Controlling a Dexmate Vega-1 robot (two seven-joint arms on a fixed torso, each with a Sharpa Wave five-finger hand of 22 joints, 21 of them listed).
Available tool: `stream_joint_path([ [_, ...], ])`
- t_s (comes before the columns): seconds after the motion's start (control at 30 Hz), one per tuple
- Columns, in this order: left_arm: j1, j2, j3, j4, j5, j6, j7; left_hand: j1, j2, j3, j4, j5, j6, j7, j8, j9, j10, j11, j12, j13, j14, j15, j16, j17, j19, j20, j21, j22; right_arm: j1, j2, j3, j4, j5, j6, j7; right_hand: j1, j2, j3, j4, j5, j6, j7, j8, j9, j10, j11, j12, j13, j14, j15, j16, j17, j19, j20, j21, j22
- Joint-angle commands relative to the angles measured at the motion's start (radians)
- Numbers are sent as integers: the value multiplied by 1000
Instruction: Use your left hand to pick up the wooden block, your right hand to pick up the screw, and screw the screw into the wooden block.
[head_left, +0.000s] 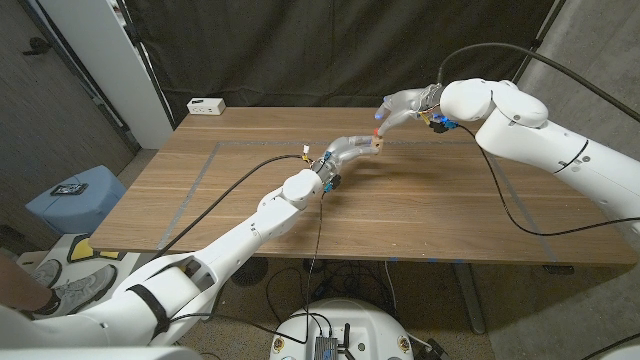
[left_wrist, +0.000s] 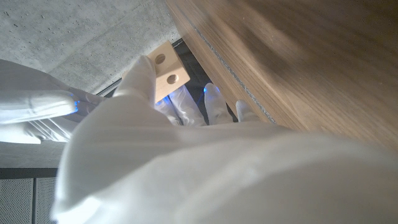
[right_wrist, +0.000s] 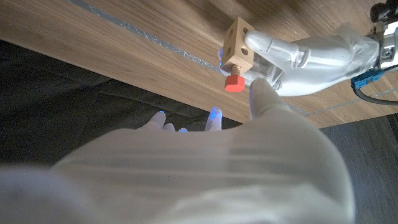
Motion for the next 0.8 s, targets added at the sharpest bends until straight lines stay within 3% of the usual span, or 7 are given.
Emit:
stream_joint_path([
  [0.03,-12,-16,10,18,13,3,9,2,14,4,5,6,17,7,3,2,13,-5,6,80,9,-79,-2,3,1,8,5,5,10,8,-12,22,-55,11,42,14,1,9,-3,-4,9,-12,3,6,-123,4,-1,3,-116,2,-3,0,-7,2,2,3],
  [0.8,-30,-34,18,47,20,-2,10,2,12,3,4,6,21,7,4,2,14,-5,5,82,11,-80,-2,4,1,5,4,5,18,32,-7,65,-100,45,85,27,6,14,-5,-5,51,-20,26,15,-116,0,6,3,-117,1,3,-1,-6,0,5,3],
])
